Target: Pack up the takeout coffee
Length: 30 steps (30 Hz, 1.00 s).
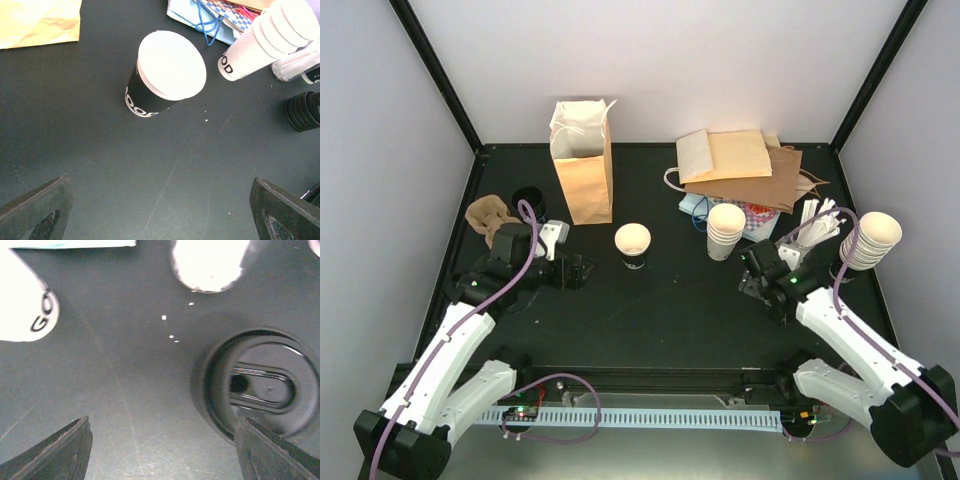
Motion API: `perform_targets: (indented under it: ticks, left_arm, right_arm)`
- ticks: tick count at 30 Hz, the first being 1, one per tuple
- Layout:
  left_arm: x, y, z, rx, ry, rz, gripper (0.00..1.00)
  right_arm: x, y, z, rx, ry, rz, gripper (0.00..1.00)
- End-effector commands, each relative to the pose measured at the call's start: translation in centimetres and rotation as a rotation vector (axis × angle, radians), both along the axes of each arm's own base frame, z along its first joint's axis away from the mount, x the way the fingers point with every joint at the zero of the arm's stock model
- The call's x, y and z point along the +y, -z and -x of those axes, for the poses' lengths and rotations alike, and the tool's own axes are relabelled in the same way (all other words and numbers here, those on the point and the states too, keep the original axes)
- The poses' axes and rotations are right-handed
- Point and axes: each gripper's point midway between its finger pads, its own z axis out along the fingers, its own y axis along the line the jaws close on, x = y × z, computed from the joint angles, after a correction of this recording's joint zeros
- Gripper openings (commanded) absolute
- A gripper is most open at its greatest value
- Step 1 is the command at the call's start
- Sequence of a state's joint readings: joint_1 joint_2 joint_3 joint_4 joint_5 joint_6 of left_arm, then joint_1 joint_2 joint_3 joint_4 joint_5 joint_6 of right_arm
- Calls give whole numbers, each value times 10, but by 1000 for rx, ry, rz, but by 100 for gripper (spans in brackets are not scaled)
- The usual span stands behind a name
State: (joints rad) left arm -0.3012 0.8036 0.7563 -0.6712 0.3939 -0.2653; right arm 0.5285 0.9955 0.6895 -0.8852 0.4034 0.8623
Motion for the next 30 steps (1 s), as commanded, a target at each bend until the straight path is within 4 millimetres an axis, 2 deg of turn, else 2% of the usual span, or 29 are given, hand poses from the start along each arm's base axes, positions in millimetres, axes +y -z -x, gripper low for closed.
perform_targets:
  ticks: [1, 7, 14, 19, 26, 30]
  left_arm:
    - [0, -8, -3, -38, 3, 6, 99]
    - [1, -8, -3, -41, 1, 6, 99]
    - [1, -7, -3, -40, 0, 8, 99]
    - [0, -6, -4, -36, 2, 8, 99]
    - [-1, -6, -4, -36, 5, 9, 99]
    - [-1, -6, -4, -36, 7, 9, 99]
  right_arm:
    - [-29, -6, 7, 0, 170, -5, 80]
    - [-57, 1, 7, 51, 303, -18, 84]
    - [-68, 11, 0, 77, 327, -75, 83]
    - [-75, 16, -6, 99, 331, -109, 83]
    - [-68, 27, -12, 141, 289, -154, 85]
    - [-71, 28, -11, 149, 302, -142, 83]
